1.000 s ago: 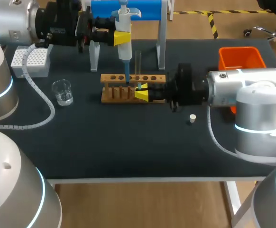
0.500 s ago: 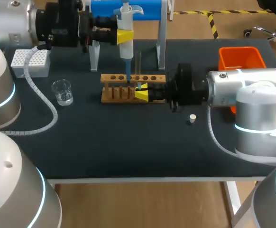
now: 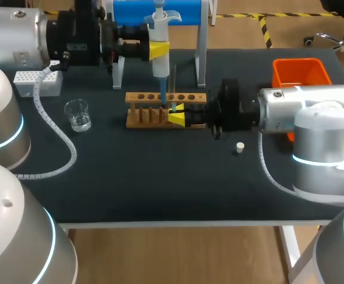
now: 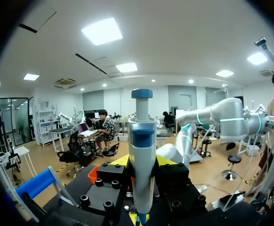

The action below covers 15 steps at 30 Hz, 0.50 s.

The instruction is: Invert the test tube, pick up the pipette, mount the tip to pipette, aspirate from beaker and dispense into the tube, eject the tip, return the pipette, and cap with the stopper.

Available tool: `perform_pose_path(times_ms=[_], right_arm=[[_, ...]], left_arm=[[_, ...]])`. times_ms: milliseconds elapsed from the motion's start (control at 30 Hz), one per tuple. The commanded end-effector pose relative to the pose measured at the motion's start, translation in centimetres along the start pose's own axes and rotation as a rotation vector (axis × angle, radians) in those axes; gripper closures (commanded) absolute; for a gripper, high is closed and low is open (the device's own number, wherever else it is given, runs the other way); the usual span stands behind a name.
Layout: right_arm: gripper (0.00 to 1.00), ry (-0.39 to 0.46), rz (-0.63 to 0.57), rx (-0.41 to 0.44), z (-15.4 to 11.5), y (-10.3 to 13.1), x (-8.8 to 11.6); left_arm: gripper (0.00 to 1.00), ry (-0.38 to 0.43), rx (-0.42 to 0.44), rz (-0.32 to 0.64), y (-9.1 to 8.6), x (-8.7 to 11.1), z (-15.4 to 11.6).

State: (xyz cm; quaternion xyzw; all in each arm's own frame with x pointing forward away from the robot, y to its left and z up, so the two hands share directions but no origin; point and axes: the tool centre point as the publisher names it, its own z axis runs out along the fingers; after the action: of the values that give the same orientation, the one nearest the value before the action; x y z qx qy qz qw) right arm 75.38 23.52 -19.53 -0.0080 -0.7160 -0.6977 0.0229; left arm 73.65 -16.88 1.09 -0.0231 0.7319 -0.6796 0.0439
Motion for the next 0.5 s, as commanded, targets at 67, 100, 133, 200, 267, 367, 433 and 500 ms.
perform_pose_path(times_ms=[67, 100, 133, 200, 267, 367, 433, 500], right_arm=[[1.0, -0.001, -0.001, -0.002, -0.03, -0.08, 0.03], [1.0, -0.001, -0.001, -0.002, -0.03, -0.08, 0.03], [1.0, -0.001, -0.001, -0.002, -0.03, -0.08, 0.03], [1.0, -0.001, -0.001, -0.002, -0.03, -0.08, 0.03], [1.0, -0.001, -0.001, -0.002, -0.03, -0.08, 0.03], [1.0, -0.001, -0.001, -0.002, -0.03, -0.08, 0.03], [1.0, -0.001, -0.001, -0.002, -0.03, -0.08, 0.03], [1.0, -0.002, -0.001, -0.002, 0.15, -0.03, 0.35]], left_arm=[[1.0, -0.001, 0.0, 0.0, -0.03, 0.11, -0.07], [1.0, -0.001, 0.0, 0.0, -0.03, 0.11, -0.07], [1.0, -0.001, 0.0, 0.0, -0.03, 0.11, -0.07], [1.0, -0.001, 0.0, 0.0, -0.03, 0.11, -0.07], [1.0, -0.001, 0.0, 0.0, -0.03, 0.11, -0.07], [1.0, -0.001, 0.0, 0.0, -0.03, 0.11, -0.07], [1.0, -0.001, 0.0, 0.0, -0.03, 0.11, -0.07], [1.0, -0.001, 0.0, 0.0, -0.03, 0.11, -0.07]])
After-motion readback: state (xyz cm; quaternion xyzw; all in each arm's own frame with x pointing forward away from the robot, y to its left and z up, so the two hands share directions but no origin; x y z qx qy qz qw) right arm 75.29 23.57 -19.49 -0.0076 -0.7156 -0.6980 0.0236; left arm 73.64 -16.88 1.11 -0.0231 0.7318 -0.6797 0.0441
